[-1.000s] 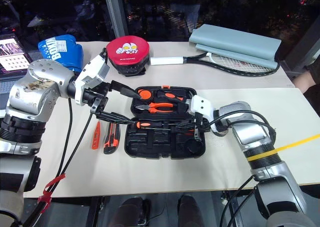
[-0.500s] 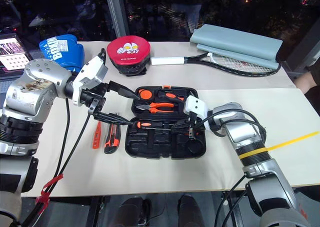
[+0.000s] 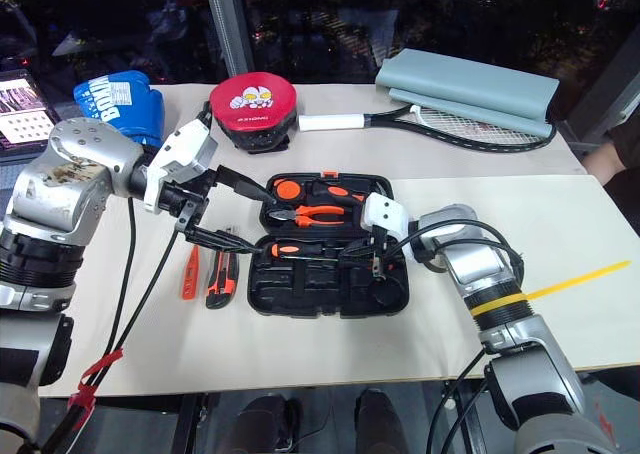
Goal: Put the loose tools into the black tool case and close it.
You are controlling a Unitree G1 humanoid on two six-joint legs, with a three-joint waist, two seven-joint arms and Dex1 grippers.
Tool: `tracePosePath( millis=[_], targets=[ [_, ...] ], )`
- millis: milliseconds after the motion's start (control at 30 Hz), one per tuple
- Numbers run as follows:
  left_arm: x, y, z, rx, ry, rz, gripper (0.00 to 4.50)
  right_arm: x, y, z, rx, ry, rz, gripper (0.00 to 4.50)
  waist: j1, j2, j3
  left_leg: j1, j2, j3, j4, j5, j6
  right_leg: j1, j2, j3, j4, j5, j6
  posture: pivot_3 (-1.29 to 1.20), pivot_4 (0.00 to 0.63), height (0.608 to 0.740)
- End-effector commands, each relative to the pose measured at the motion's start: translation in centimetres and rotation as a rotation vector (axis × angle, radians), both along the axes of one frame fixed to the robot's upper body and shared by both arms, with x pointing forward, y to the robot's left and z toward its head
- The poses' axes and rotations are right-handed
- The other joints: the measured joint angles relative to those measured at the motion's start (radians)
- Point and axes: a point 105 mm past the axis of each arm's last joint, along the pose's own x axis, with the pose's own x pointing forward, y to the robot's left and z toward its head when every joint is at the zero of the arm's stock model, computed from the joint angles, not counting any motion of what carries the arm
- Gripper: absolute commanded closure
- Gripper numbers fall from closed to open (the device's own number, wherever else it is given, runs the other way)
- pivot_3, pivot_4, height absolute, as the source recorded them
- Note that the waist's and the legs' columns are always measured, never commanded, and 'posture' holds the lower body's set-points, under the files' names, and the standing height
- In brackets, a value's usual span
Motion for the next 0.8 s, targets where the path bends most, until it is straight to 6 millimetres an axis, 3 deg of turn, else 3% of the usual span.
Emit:
tracePosePath(
  millis=[33,100,267,433,600,733,800],
  targets=[
    [0.1,-0.4,1.1,-0.008,-0.049,-0.023,0.00,-0.6,-0.5,-2.2,-0.107,0.044,0.023,4.48,-0.001,0.000,0.000,0.000,0.000,0.000,0.000,0.000,0.000,0.000,0.000,0.000,0.000,0.000,0.000,0.00,0.150,0.736],
    [0.2,-0.5,1.0,-0.010,-0.050,-0.026,0.00,-0.6,-0.9,-2.3,-0.114,0.038,0.013,4.48,-0.001,0.000,0.000,0.001,0.000,0.000,0.000,0.000,0.000,0.000,0.000,0.000,0.000,-0.001,-0.001,0.00,0.150,0.736],
    [0.2,-0.4,0.6,-0.014,-0.044,-0.020,0.00,-0.1,-0.4,3.1,0.074,-0.034,-0.038,4.48,-0.001,0.000,0.000,0.000,0.000,0.000,0.000,0.000,0.000,-0.001,0.000,0.000,0.001,-0.001,-0.001,0.00,0.150,0.736],
    [-0.1,0.6,0.4,-0.034,-0.031,0.044,0.00,-2.6,-1.9,8.5,0.236,-0.098,-0.081,4.48,0.010,0.001,0.001,-0.006,0.000,-0.001,0.000,0.000,0.000,-0.005,0.000,-0.001,0.004,0.000,-0.001,0.00,0.150,0.736],
    [-1.1,3.1,0.1,-0.060,0.001,0.190,0.00,-6.9,-4.1,10.3,0.295,-0.100,-0.106,4.48,0.017,0.000,0.001,-0.007,0.000,-0.003,-0.004,0.000,0.000,-0.005,0.000,-0.002,0.000,-0.001,-0.001,0.00,0.150,0.736],
    [-3.2,7.1,-0.9,-0.067,0.048,0.396,0.00,-9.8,-5.1,10.1,0.320,-0.057,-0.120,4.48,0.012,0.000,0.001,-0.007,0.001,-0.003,-0.005,0.000,0.000,-0.005,-0.001,-0.002,-0.001,-0.001,-0.001,0.00,0.150,0.736],
    [-4.6,9.1,-1.3,-0.065,0.073,0.506,0.00,-10.7,-4.9,10.0,0.338,-0.032,-0.107,3.90,0.009,0.000,0.002,-0.005,0.002,-0.002,-0.007,0.000,0.000,-0.005,-0.001,-0.002,-0.001,-0.001,-0.001,0.00,0.150,0.736]
  ],
)
